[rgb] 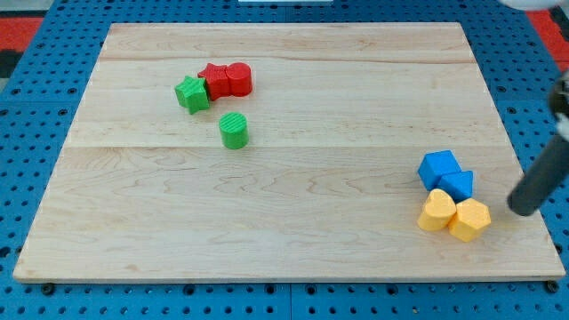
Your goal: Push the yellow blocks away from the blue blocks
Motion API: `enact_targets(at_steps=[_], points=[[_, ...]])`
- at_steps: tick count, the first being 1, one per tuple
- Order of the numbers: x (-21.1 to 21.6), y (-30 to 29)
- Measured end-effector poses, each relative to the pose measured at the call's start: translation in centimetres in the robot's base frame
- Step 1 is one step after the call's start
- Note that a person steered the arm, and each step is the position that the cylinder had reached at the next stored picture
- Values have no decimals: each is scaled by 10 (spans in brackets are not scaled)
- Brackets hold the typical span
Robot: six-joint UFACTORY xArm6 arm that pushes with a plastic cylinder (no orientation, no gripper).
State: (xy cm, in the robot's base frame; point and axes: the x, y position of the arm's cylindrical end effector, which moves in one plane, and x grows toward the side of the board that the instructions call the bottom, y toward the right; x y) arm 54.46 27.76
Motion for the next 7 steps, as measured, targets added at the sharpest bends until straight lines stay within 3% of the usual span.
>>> enact_targets(at_steps=[1, 3, 4, 5, 7], points=[[1, -70], [22, -50], [51, -16], [73, -23], [73, -65]])
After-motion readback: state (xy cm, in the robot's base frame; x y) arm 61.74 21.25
